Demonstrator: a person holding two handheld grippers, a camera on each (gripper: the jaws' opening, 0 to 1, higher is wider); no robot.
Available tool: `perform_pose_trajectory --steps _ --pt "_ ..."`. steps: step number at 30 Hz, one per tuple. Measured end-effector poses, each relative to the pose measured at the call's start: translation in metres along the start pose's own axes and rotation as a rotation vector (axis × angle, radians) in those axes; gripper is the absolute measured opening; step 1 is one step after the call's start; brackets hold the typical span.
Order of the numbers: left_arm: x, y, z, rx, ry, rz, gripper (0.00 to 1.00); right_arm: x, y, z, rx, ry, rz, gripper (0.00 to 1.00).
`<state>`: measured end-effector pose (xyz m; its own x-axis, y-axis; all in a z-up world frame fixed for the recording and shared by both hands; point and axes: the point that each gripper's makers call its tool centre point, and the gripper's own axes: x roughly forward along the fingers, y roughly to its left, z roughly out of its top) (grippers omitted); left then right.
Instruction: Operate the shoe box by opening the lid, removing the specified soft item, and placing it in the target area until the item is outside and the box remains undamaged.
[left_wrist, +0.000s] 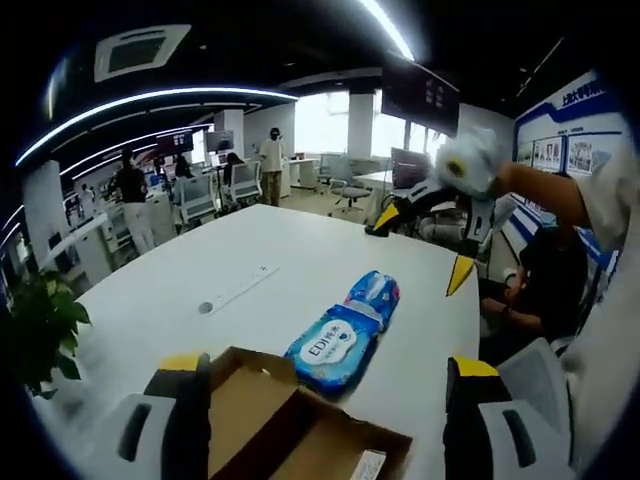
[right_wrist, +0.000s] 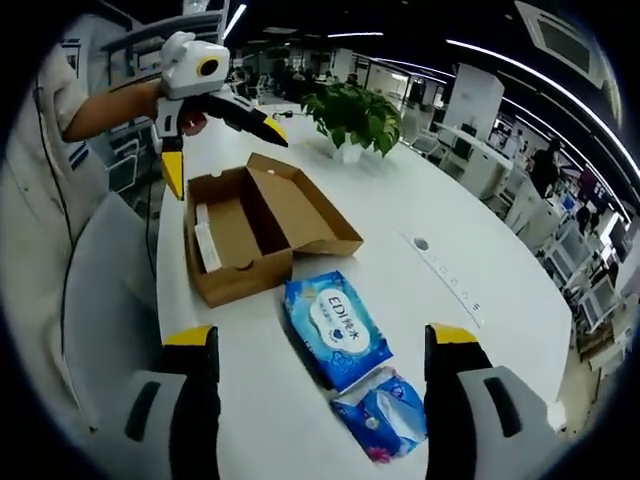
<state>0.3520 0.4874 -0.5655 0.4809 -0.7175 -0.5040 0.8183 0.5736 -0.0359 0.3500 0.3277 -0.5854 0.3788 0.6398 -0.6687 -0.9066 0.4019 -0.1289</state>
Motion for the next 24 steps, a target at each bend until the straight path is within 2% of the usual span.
perform_pose_trajectory --steps 6,12,24 --pt "-0.028 0.015 -0.013 -0.022 -0.016 0.066 1.0 0.02 0.014 0.021 -0.05 -0.032 0.051 0.8" --pt "-0.052 0.023 -0.026 -0.051 -0.035 0.113 1.0 0.043 0.034 0.032 -0.096 -0.044 0.123 0.77" --pt "-0.098 0.036 -0.05 -0.082 -0.06 0.204 1.0 0.085 0.067 0.039 -0.171 -0.035 0.231 0.69"
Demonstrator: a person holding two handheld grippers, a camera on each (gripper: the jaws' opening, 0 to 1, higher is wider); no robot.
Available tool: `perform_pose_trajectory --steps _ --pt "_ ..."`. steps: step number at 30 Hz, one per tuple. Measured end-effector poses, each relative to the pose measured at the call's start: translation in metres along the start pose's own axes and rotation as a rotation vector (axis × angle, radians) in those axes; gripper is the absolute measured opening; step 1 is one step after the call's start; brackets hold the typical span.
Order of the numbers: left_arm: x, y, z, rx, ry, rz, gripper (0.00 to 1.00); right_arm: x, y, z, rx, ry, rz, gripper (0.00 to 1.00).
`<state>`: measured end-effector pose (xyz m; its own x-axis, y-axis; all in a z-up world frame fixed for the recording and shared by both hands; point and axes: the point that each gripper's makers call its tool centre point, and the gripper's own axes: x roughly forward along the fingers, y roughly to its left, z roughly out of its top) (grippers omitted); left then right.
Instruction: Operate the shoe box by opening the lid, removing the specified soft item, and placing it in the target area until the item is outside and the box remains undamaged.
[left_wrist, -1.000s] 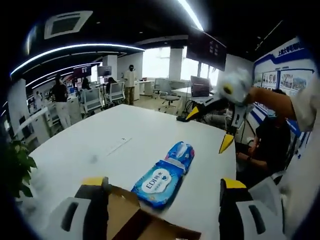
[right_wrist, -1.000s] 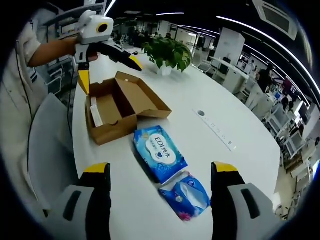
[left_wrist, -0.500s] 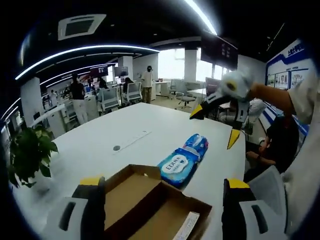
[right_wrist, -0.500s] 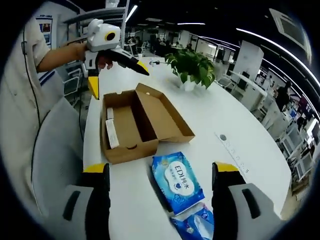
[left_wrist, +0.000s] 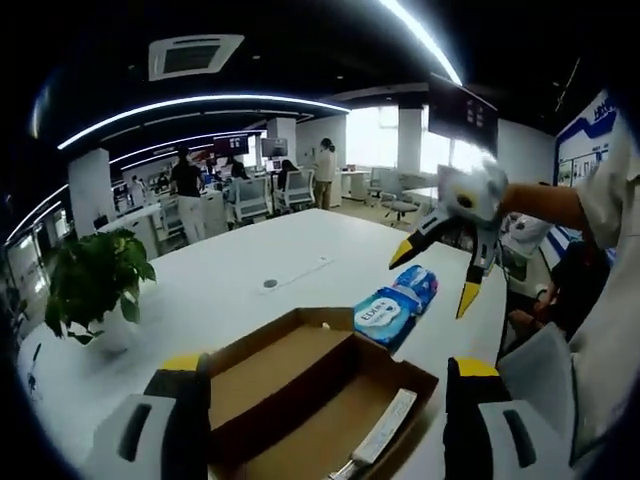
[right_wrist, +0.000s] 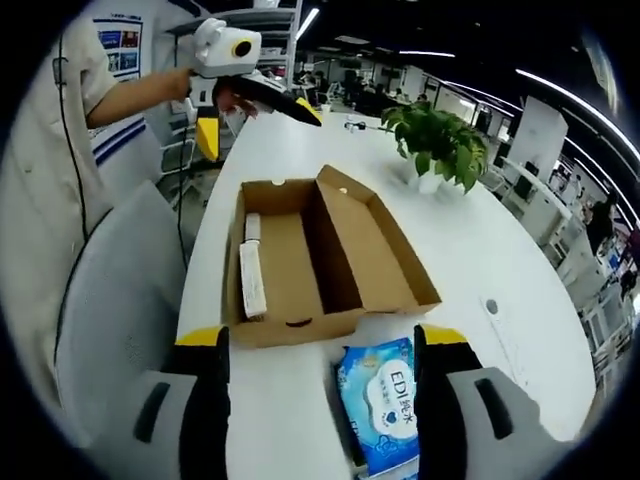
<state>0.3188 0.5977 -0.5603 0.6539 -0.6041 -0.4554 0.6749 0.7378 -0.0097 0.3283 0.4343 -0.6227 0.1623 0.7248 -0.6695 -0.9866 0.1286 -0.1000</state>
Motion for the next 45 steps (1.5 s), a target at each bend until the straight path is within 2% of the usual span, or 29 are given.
perform_pose_trajectory --steps 11,17,19,29,38,45 --pt "-0.027 0.012 -0.018 -0.037 -0.01 0.068 1.0 0.045 0.017 0.002 -0.041 0.028 0.083 0.64" --pt "-0.038 0.015 -0.025 -0.061 -0.024 0.095 1.0 0.066 0.027 0.004 -0.056 0.04 0.12 0.53" --pt "-0.041 0.015 -0.027 -0.066 -0.026 0.103 1.0 0.073 0.03 0.002 -0.061 0.058 0.136 0.53" --pt "-0.05 0.016 -0.031 -0.079 -0.042 0.135 1.0 0.104 0.044 -0.005 -0.08 0.123 0.211 0.5" --pt "-0.059 0.02 -0.026 -0.103 -0.066 0.168 1.0 0.124 0.05 -0.003 -0.079 0.149 0.255 0.46" --pt "-0.06 0.02 -0.032 -0.107 -0.052 0.174 1.0 0.135 0.061 -0.007 -0.082 0.173 0.296 0.45"
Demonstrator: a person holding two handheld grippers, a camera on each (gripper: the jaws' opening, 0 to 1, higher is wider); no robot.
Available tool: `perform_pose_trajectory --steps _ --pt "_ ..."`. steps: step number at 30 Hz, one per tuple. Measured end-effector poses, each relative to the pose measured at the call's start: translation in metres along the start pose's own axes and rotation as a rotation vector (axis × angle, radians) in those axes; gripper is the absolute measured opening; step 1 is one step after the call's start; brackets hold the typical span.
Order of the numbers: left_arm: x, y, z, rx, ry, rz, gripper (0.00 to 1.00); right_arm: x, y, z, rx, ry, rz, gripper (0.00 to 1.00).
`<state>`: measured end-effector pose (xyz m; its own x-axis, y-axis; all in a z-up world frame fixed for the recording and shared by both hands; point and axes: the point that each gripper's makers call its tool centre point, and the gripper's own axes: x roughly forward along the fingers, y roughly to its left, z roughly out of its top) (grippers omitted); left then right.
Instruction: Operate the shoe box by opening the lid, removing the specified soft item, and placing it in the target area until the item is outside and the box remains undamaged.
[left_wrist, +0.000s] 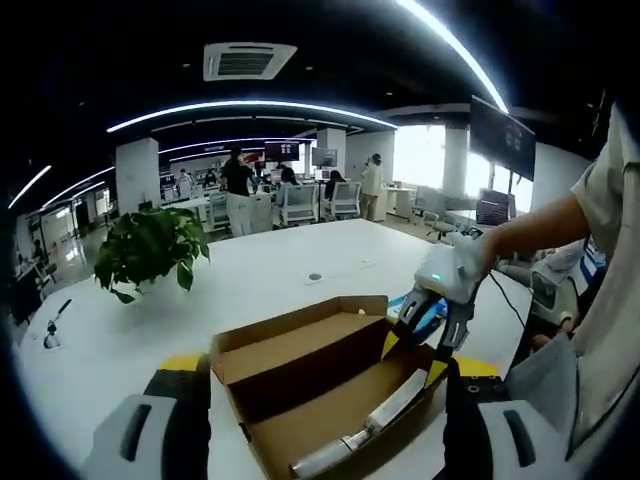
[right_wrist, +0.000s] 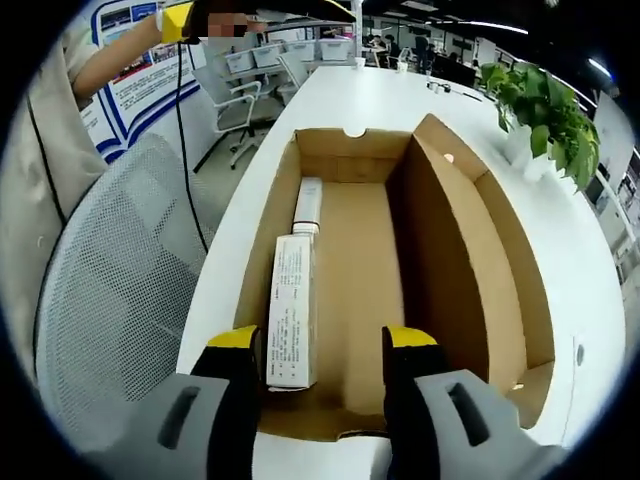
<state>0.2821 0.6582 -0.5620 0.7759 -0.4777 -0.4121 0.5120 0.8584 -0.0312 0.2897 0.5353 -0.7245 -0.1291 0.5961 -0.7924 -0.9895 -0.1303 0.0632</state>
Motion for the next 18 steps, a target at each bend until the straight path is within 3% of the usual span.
perform_pose_trajectory --steps 6,15,18 --pt "0.0 -0.001 -0.009 -0.013 0.012 0.003 1.0 0.013 0.002 -0.002 -0.006 0.012 0.008 0.35" --pt "-0.001 -0.001 -0.019 -0.015 0.035 0.009 1.0 0.019 0.007 -0.003 0.057 0.014 0.019 0.19" --pt "-0.001 -0.002 -0.022 -0.017 0.039 0.005 1.0 0.021 0.009 -0.004 0.062 0.015 0.014 0.18"
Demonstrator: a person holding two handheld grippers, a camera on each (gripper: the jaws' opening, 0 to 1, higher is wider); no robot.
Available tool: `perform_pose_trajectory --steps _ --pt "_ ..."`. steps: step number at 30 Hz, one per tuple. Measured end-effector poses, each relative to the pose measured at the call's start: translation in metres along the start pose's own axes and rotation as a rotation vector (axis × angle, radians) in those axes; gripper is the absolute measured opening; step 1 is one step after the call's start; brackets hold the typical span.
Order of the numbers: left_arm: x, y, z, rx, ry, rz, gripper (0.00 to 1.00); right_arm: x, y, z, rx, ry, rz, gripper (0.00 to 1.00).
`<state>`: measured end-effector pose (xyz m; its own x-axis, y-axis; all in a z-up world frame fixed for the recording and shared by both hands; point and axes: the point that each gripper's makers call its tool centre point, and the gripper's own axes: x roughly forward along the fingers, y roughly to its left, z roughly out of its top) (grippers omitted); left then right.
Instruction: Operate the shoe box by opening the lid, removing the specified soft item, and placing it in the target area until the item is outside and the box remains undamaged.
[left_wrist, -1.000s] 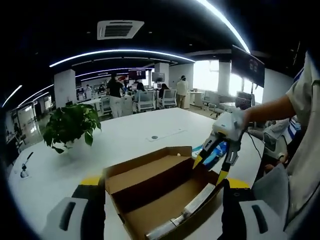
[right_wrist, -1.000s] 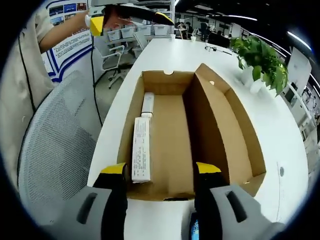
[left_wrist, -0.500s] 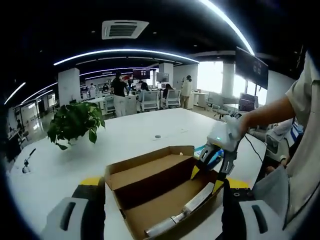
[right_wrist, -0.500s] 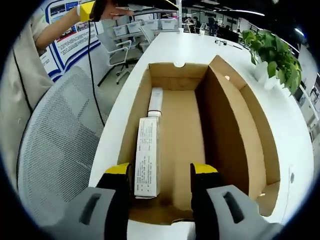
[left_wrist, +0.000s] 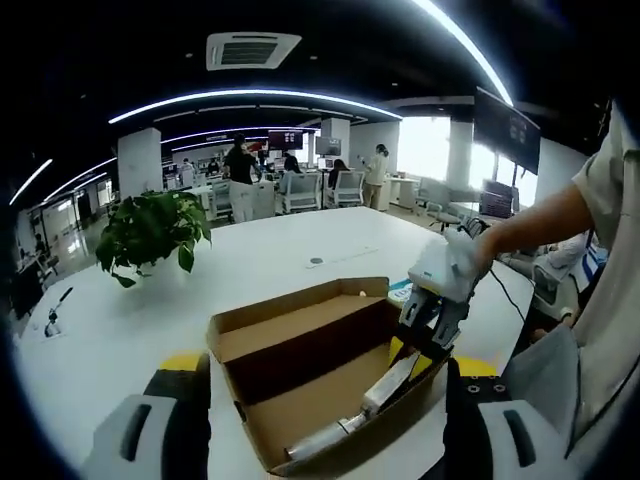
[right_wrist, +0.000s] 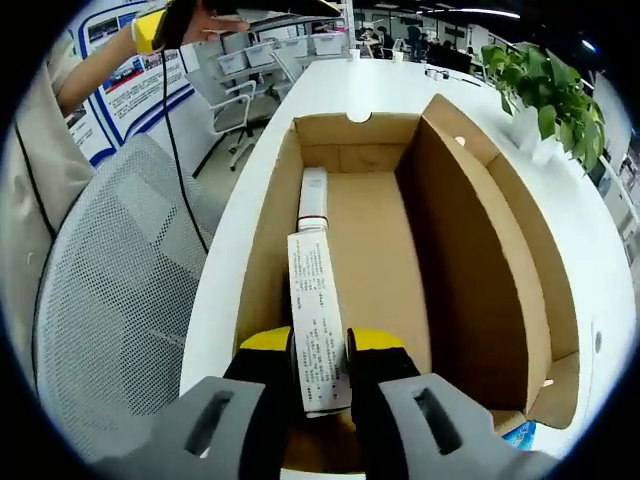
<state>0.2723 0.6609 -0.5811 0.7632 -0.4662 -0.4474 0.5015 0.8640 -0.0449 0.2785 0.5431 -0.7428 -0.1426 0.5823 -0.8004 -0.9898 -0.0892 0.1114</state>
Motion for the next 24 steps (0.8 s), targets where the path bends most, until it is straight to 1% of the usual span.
perform_pose_trajectory --steps 3,8,14,18,24 --pt "0.0 0.0 -0.002 0.002 0.004 -0.001 1.0 0.0 0.001 0.0 0.0 0.0 -0.008 0.18" --pt "-0.002 0.0 -0.009 0.011 0.027 -0.005 1.0 -0.002 0.001 -0.001 0.02 0.007 -0.019 0.16" --pt "-0.004 -0.003 -0.014 0.021 0.043 -0.012 1.0 -0.009 0.003 0.004 0.013 0.002 -0.031 0.16" --pt "-0.005 -0.005 -0.015 0.015 0.044 -0.022 1.0 -0.02 -0.002 0.011 0.03 -0.023 -0.061 0.16" --pt "-0.007 -0.008 -0.014 0.006 0.031 -0.024 1.0 -0.039 -0.006 0.023 0.027 -0.064 -0.092 0.16"
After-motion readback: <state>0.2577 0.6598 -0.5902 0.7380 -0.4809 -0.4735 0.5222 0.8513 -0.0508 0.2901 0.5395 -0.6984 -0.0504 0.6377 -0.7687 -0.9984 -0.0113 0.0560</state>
